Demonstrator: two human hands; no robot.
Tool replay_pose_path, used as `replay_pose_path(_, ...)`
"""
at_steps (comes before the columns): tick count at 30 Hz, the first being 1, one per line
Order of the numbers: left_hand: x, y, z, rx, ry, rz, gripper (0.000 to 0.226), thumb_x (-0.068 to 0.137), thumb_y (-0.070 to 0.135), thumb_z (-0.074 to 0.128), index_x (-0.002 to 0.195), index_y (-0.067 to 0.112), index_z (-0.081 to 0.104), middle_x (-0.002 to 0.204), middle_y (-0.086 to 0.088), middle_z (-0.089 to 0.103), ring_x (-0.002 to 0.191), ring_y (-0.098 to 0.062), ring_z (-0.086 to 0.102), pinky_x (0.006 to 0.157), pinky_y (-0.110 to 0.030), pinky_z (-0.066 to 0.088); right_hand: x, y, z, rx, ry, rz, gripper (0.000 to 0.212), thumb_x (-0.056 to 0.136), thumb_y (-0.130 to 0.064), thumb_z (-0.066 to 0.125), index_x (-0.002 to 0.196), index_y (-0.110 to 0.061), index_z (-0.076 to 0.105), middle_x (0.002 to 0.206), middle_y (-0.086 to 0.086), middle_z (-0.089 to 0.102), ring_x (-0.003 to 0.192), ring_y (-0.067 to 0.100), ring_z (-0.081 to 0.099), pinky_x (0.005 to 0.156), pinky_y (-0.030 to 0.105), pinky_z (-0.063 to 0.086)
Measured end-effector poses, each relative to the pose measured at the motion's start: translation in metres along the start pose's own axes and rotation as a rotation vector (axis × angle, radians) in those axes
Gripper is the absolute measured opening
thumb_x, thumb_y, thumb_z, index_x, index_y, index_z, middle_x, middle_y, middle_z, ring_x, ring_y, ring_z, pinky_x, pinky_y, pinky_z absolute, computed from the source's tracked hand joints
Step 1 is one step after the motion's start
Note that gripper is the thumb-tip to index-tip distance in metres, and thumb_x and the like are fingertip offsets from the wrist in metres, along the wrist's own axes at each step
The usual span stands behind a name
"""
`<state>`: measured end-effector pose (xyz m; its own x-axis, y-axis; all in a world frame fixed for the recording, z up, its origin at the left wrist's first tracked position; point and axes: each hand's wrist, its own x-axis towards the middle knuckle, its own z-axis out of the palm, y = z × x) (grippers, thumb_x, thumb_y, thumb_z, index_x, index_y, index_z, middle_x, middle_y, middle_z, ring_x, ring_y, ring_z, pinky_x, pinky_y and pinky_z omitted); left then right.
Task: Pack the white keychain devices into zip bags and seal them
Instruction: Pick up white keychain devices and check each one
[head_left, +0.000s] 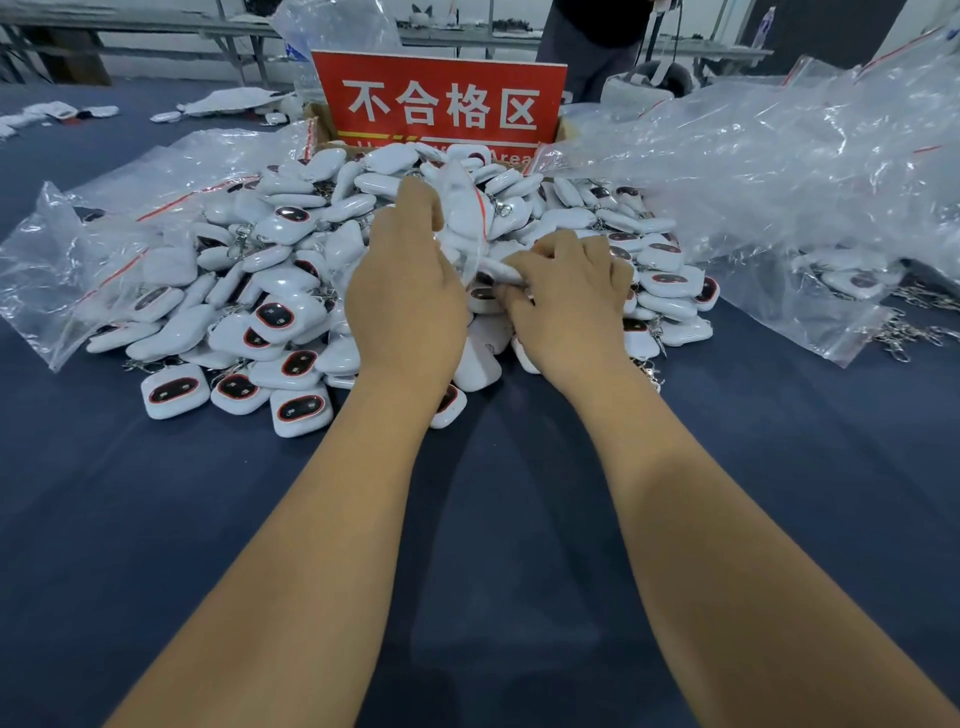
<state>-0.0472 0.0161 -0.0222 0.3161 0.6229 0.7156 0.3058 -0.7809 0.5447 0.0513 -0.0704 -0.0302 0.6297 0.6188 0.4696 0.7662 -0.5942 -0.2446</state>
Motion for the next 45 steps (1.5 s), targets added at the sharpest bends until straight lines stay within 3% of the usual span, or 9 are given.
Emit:
replay_pose_path(5, 0.006, -0.003, 0.002, 0.007, -0.045, -0.073, 0.03, 0.089, 0.005, 0.042, 0.096, 0.019, 0.067, 0.091, 0.007, 0.059, 0.106, -0.021, 0.05, 0.066, -0.028, 0.032, 0.001, -0.009, -0.013, 0.56, 0.179, 0.049, 0.02, 0.096, -0.021, 0.058, 0.078, -0.011, 0.059, 0.078, 0.007, 0.057, 0.081, 0.02, 0.051, 0.072, 0.03, 0.036)
replay_pose_path(8, 0.003, -0.003, 0.003, 0.027, -0.059, 0.024, 0.025, 0.09, 0.014, 0.049, 0.103, 0.017, 0.07, 0.103, 0.001, 0.067, 0.101, -0.019, 0.058, 0.07, -0.026, 0.034, -0.006, -0.019, -0.025, 0.996, 0.229, 0.156, 0.011, 0.092, -0.018, 0.065, 0.083, -0.023, 0.063, 0.075, 0.0, 0.065, 0.067, 0.007, 0.056, 0.063, 0.017, 0.045)
replay_pose_path(12, -0.001, -0.001, 0.011, 0.007, -0.21, 0.137, 0.022, 0.09, 0.015, 0.055, 0.108, 0.014, 0.068, 0.108, -0.005, 0.06, 0.09, -0.023, 0.058, 0.071, -0.03, 0.039, -0.006, -0.024, -0.024, 1.186, 0.231, 0.279, 0.015, 0.091, -0.011, 0.066, 0.086, -0.024, 0.061, 0.077, -0.001, 0.069, 0.073, 0.02, 0.066, 0.07, 0.026, 0.053)
replay_pose_path(17, 0.002, -0.011, 0.019, 0.172, -0.351, 0.078, 0.027, 0.094, 0.021, 0.05, 0.113, 0.019, 0.069, 0.112, -0.003, 0.06, 0.101, -0.025, 0.059, 0.072, -0.033, 0.043, -0.002, -0.021, -0.02, 1.302, 0.173, 0.321, 0.012, 0.092, -0.007, 0.063, 0.094, -0.019, 0.064, 0.076, -0.002, 0.071, 0.062, 0.008, 0.064, 0.059, 0.02, 0.049)
replay_pose_path(20, 0.003, -0.007, 0.016, -0.066, -0.298, -0.11, 0.034, 0.094, 0.014, 0.044, 0.111, 0.021, 0.072, 0.112, 0.002, 0.068, 0.101, -0.016, 0.061, 0.079, -0.029, 0.048, 0.0, -0.022, -0.017, 1.497, 0.016, 0.376, 0.015, 0.094, 0.001, 0.058, 0.106, -0.004, 0.064, 0.083, 0.009, 0.072, 0.061, 0.014, 0.066, 0.056, 0.024, 0.052)
replay_pose_path(26, 0.004, 0.0, 0.01, -0.669, -0.219, -0.459, 0.028, 0.094, 0.015, 0.048, 0.084, 0.027, 0.071, 0.072, 0.018, 0.069, 0.067, 0.005, 0.063, 0.066, -0.015, 0.052, -0.002, -0.019, -0.009, 1.431, -0.147, 0.371, 0.02, 0.094, 0.002, 0.057, 0.109, -0.009, 0.063, 0.094, 0.007, 0.074, 0.078, 0.016, 0.072, 0.074, 0.034, 0.06)
replay_pose_path(29, 0.002, 0.002, 0.009, -0.738, -0.264, -0.454, 0.023, 0.09, 0.018, 0.05, 0.08, 0.026, 0.068, 0.066, 0.013, 0.067, 0.063, -0.004, 0.064, 0.064, -0.022, 0.055, -0.003, -0.018, -0.008, 1.377, -0.14, 0.344, 0.025, 0.094, 0.001, 0.057, 0.115, -0.012, 0.058, 0.087, 0.002, 0.074, 0.071, 0.008, 0.07, 0.062, 0.022, 0.054)
replay_pose_path(33, 0.002, 0.0, 0.009, -0.78, -0.349, -0.478, 0.021, 0.08, 0.029, 0.053, 0.089, 0.016, 0.068, 0.071, -0.003, 0.06, 0.068, -0.021, 0.054, 0.079, -0.057, 0.055, -0.006, -0.017, -0.008, 1.385, -0.135, 0.284, 0.023, 0.094, 0.004, 0.056, 0.108, -0.014, 0.055, 0.067, -0.007, 0.071, 0.06, 0.004, 0.067, 0.051, 0.017, 0.049)
replay_pose_path(45, 0.001, -0.004, 0.011, -0.847, -0.416, -0.445, 0.015, 0.089, 0.023, 0.055, 0.085, 0.013, 0.065, 0.055, 0.004, 0.051, 0.055, -0.019, 0.049, 0.063, -0.056, 0.054, -0.005, -0.017, -0.007, 1.339, -0.176, 0.247, 0.024, 0.095, 0.003, 0.054, 0.103, -0.02, 0.055, 0.064, -0.003, 0.069, 0.057, 0.011, 0.065, 0.05, 0.026, 0.053)
